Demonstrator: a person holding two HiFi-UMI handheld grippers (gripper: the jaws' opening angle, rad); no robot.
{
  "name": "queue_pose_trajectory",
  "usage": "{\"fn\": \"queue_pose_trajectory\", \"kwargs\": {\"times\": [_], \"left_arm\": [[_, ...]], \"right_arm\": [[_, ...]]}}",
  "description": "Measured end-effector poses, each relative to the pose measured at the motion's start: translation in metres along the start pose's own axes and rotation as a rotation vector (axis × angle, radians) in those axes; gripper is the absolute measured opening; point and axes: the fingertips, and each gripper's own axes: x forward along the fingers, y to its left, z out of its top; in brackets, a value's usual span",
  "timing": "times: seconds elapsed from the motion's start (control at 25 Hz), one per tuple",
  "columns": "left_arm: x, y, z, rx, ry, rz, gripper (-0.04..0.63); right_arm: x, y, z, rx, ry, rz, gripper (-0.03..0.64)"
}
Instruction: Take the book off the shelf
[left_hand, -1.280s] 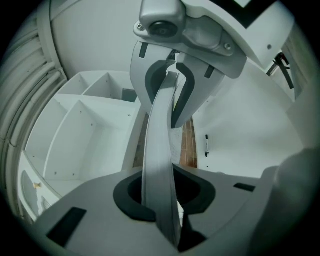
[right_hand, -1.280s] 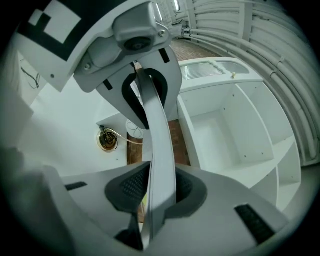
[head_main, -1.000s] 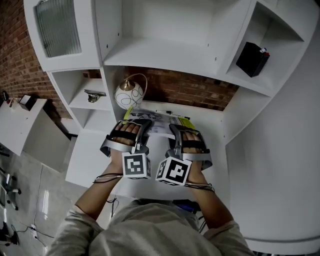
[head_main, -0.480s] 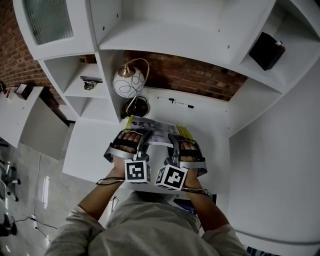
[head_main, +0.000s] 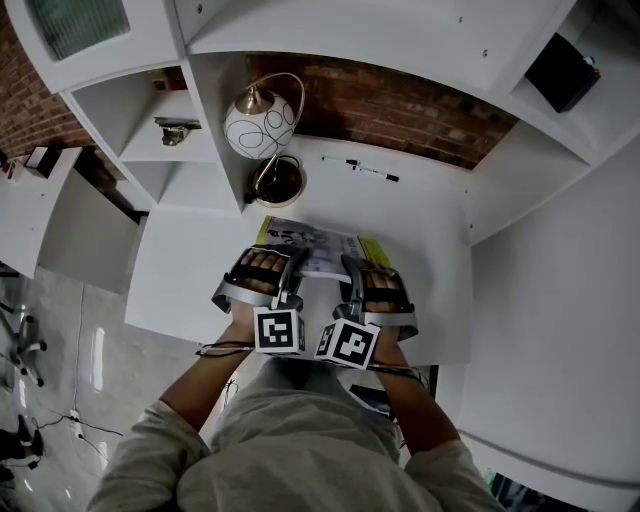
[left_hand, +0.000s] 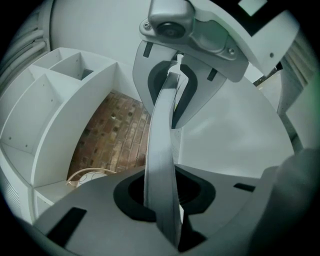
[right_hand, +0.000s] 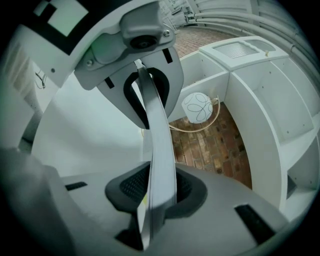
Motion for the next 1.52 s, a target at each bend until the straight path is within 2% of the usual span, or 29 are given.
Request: {"fn": "queue_pose_trajectory", "kwargs": {"times": [0.64,0.96,1.16,1.52], "left_arm": [[0.01,-0.061,-0.011,-0.003,-0.022,-0.088,0.077],[0.012,-0.106,-0.016,-0.063,-0.021,-0.183,0.077],[0.013,-0.122,-0.017,-0.051,-0.019,-0.188,0.077],[0.013,-0.151,-0.021,-0.047,0.001,-0.281,0.08]], "right_arm": [[0.01,0.063,-0.007,0.01,0.035,0.072,0.08],[0.011,0.104,-0.013,-0.009,0.05,0.162,0.08],[0.012,0.123,-0.016,0.001,0.048,0.211,0.078],[0.016,0.153,-0.021,-0.048,0.05,0.286,0.08]]}}
